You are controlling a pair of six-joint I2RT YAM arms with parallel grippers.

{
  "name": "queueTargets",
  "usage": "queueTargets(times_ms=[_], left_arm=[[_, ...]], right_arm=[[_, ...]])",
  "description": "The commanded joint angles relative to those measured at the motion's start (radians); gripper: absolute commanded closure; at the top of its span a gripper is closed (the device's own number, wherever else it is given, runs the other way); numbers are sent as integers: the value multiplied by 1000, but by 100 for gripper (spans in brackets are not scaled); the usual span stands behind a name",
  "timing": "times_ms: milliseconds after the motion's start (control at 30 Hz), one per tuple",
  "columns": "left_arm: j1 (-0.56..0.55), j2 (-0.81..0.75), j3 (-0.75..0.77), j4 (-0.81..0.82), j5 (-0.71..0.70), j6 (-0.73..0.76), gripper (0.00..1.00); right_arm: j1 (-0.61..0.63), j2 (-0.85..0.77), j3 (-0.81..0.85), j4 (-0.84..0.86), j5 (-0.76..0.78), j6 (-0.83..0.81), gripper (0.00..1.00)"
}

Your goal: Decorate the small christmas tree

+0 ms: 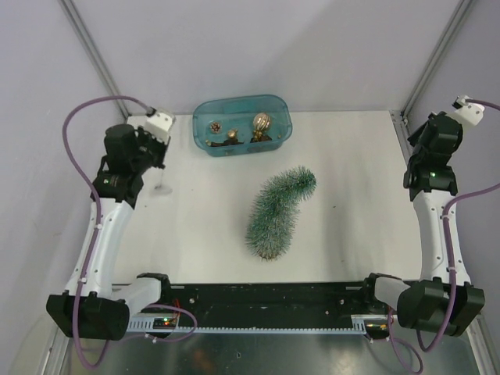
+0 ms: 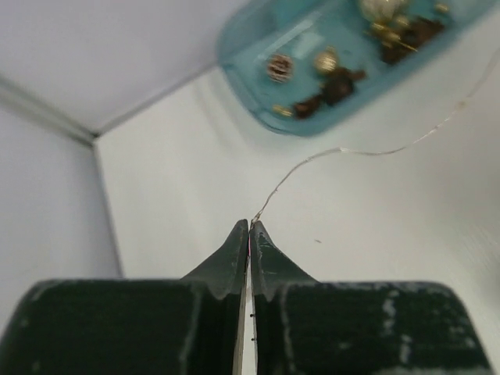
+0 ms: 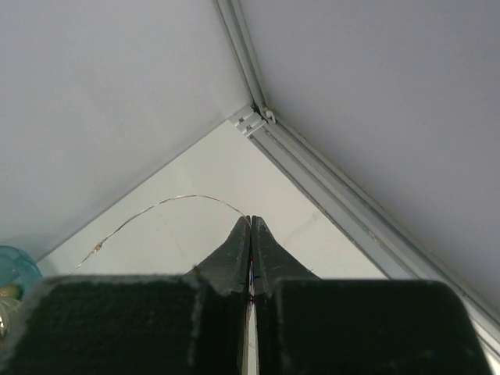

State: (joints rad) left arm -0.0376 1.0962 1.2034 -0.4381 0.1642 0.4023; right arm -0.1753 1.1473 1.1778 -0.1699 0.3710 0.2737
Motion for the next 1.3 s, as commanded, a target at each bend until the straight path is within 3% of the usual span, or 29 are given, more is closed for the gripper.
queueTargets(times_ms=[0, 167, 333, 533, 633, 800, 933, 1067, 1267], left_arm=[[-104, -42, -82, -47, 191, 62, 93], [-322, -89, -217, -72, 160, -23, 91], [-441, -125, -316, -74, 159, -123, 87], [-474, -109, -287, -80, 111, -148, 62], [-475, -104, -284, -121, 39, -38, 47], [-457, -164, -472, -169, -58, 268, 31], [-439, -177, -618, -167, -60, 378, 27], [-435, -106, -664, -134, -27, 385, 26], [-398, -5, -699, 54, -69, 395, 34]], right_arm=[[-4, -48, 3, -96, 39, 69, 100], [13, -166, -74, -97, 48, 54, 100], [23, -204, -85, -103, 15, 48, 100], [17, -155, -75, -72, -13, 53, 100], [3, -130, -58, -56, 10, 38, 100], [-55, -55, 27, -52, -18, 72, 100], [-95, 12, 126, -46, -82, 114, 100], [-99, 36, 202, -58, -94, 112, 100], [-101, 34, 247, -78, -48, 81, 100]])
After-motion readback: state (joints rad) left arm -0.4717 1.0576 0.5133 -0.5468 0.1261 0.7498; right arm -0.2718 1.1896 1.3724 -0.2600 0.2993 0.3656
